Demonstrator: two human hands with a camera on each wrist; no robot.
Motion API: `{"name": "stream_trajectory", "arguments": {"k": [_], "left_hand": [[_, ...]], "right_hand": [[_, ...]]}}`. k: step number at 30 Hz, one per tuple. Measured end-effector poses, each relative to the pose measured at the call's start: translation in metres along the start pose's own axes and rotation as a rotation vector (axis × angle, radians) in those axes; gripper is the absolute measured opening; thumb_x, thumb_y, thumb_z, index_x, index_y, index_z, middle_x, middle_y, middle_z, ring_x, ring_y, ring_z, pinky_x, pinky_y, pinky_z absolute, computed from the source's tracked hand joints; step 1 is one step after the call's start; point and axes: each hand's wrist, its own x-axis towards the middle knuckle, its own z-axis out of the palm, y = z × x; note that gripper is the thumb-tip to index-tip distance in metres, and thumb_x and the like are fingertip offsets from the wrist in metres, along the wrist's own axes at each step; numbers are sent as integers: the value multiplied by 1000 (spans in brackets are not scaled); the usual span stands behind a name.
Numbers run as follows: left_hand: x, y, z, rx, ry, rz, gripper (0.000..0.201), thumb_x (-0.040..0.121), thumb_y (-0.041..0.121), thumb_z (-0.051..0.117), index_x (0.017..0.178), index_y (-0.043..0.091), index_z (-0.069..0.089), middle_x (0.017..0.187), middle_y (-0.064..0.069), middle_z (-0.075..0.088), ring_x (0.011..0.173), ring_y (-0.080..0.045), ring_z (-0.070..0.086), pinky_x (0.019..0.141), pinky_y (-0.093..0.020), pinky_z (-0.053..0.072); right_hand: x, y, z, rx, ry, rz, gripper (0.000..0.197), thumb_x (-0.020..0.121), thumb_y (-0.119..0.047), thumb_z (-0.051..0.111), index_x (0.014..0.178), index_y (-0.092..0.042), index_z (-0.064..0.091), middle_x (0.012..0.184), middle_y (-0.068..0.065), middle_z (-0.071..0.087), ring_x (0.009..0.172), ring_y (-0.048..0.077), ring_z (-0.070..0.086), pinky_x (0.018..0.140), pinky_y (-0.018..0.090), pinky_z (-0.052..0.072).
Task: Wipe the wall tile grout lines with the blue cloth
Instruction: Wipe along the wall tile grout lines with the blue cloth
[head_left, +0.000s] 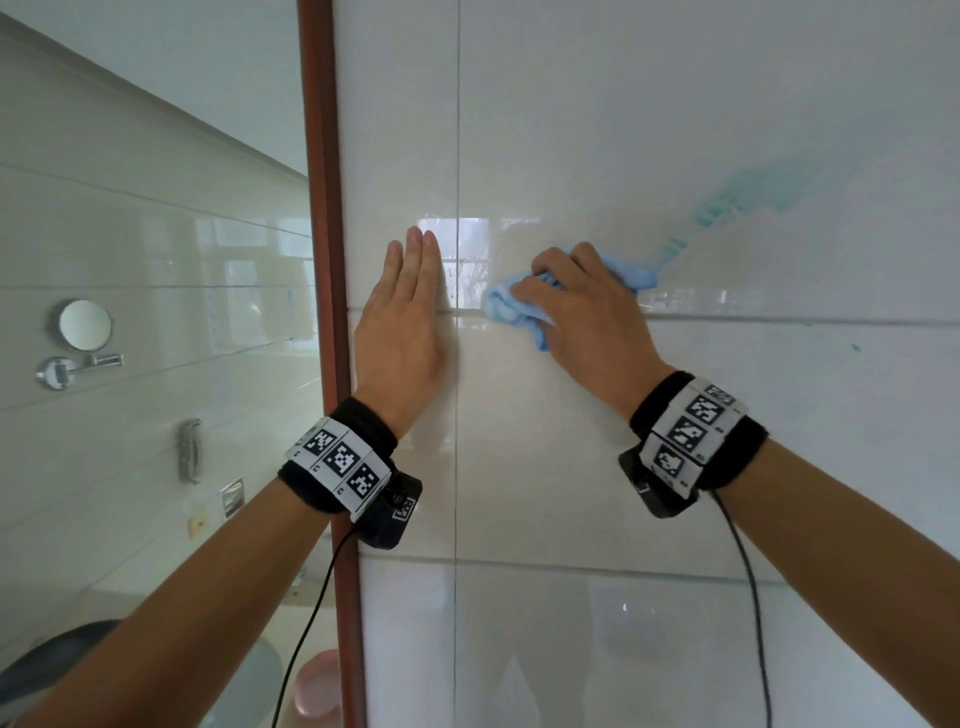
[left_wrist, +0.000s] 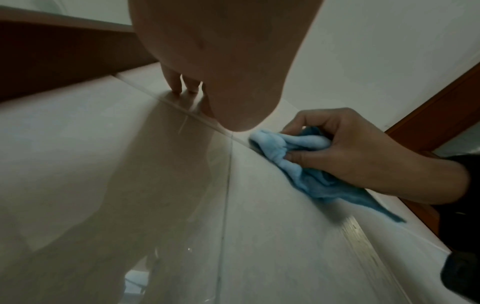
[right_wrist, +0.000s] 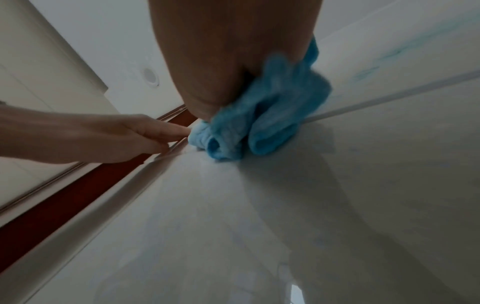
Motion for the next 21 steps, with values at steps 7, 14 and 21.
{"name": "stream_trajectory", "arguments": {"k": [7,14,21], "left_hand": [[-1,-7,0,-78,19,-50,79,91,-12,37,166,11,22,173,-7,19,160,-26,16,121,-28,21],[-1,30,-1,-87,24,25,90,74,-19,39,161,1,31,168,-18,30,157,-34,27,126,-44,31],[-1,104,28,-168,12,139,84,79,6,18,162,3,27,170,-15,26,159,-29,22,124,-44,34]], "right_hand": [[22,-39,18,4,-13,-12,33,65,8,73,92,-11,65,101,9,62,91,30,56,70,41,44],[-27,25,-17,-65,-14,-15,31,71,2,70,100,-9,69,106,13,65,92,29,46,74,45,45],[-94,91,-60,-176,54,79,36,72,8,68,104,-7,71,114,17,66,96,33,54,74,45,50]]}}
